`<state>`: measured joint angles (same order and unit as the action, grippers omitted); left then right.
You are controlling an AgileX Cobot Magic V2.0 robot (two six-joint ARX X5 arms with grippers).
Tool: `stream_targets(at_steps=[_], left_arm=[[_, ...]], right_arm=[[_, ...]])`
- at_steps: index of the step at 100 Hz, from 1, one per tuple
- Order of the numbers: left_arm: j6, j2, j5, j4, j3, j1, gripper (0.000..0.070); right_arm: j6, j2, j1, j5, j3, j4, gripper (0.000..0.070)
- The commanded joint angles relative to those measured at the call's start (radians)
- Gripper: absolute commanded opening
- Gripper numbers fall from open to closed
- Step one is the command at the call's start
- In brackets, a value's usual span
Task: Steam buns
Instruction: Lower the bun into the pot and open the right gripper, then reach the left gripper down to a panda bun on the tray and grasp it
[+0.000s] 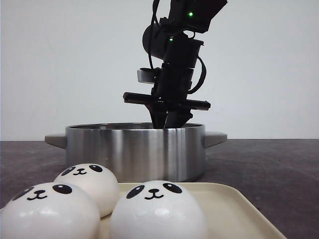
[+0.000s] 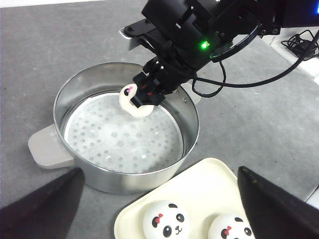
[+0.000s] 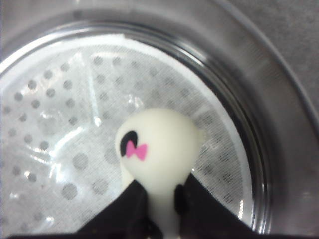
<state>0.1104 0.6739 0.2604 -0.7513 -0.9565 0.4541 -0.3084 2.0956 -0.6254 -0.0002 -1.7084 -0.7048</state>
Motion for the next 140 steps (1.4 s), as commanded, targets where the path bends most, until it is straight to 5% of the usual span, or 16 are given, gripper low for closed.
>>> stream_targets(at_steps=[1,9,21,35,45,72,83,98,109,140], left_arm=[[-0.016,0.006,-0.002,0.009,-0.016,0.005,0.0595],[-0.016,0.006,-0.002,0.01,-0.016,0.005,0.0595],[-0.016,0.006,-0.002,0.007,-0.016,0.005,0.0595],[-0.016,0.006,-0.002,0.006,-0.016,0.005,0.0595],[-0.016,0.006,-0.002,0.006,-0.016,0.005,0.0595],[-0.01,0.01,-0.002,0.005,-0.015,0.005,0.0595],[0.042,0.032,-0.002,0.005,-0.011,0.006,0.0595],[0.113,0.109,-0.001,-0.005,-0.011,0.031,0.0595],[0.157,0.203,-0.001,-0.05,-0.011,0.068,0.0595],[0.126,0.538,-0.002,-0.119,-0.011,0.172,0.0595]], right_arm=[[-0.025,0.023,-0.005,0.002,-0.026,0.002,0.026],[-0.025,0.023,-0.004,0.006,-0.026,-0.013,0.0413],[-0.038,0.023,-0.005,0.029,-0.026,-0.014,0.0501],[-0.06,0.023,-0.002,0.028,-0.026,-0.031,0.0518],[-0.072,0.023,0.002,0.031,-0.026,-0.047,0.0593],[-0.07,-0.012,-0.003,0.006,-0.065,-0.04,0.0589],[-0.042,-0.087,-0.016,-0.007,-0.115,-0.055,0.0453],[0.016,-0.274,-0.061,0.005,-0.142,-0.062,0.0],[0.043,-0.436,-0.111,0.043,-0.142,-0.06,0.0001],[0.075,-0.795,-0.314,0.24,-0.142,-0.085,0.0001]])
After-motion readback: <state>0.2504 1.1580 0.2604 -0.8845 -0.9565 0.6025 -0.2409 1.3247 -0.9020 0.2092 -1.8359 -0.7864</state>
